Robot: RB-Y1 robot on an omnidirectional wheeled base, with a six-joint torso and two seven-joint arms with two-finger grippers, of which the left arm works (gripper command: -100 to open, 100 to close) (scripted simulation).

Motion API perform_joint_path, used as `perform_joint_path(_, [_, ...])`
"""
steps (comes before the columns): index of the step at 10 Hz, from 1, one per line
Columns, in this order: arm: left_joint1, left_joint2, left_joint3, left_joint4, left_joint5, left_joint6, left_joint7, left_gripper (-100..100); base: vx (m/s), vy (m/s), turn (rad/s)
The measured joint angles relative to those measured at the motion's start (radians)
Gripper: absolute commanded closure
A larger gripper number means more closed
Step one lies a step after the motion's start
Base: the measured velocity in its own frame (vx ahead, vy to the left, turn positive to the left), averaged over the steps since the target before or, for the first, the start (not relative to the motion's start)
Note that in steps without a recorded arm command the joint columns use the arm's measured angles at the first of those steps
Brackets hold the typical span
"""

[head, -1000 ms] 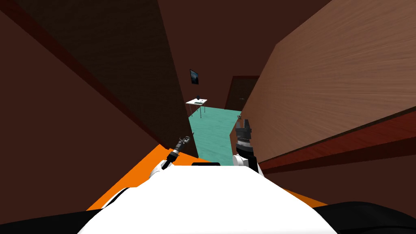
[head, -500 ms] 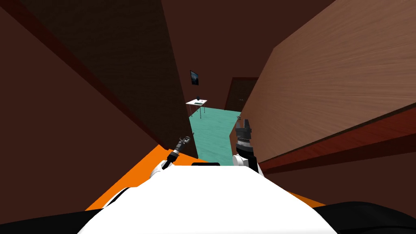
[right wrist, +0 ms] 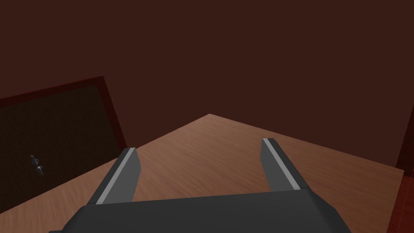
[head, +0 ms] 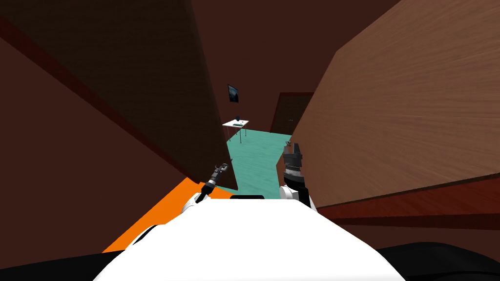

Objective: Push the door open

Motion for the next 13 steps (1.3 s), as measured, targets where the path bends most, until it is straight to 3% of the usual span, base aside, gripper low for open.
perform_joint_path(1, [0.019,-0.005,0.006,-0.034,0.007,0.02,-0.005,100,0.148,-0.038,0.03])
perform_joint_path(3, [-0.024,-0.016,0.026,0.024,0.025,0.012,-0.032,100,0.167,-0.076,0.033])
perform_joint_path(4, [-0.018,-0.02,0.037,0.012,0.036,0.024,-0.044,100,0.195,-0.122,0.064])
perform_joint_path(7, [-0.038,-0.029,0.078,0.048,0.075,0.037,-0.083,100,0.179,-0.082,0.046])
perform_joint_path(9, [-0.034,-0.038,0.095,0.024,0.091,0.061,-0.1,100,0.168,-0.063,0.055])
perform_joint_path(12, [-0.059,-0.049,0.137,0.06,0.129,0.077,-0.143,100,0.189,-0.098,0.051])
perform_joint_path(13, [-0.051,-0.054,0.147,0.038,0.139,0.098,-0.153,100,0.195,-0.067,0.055])
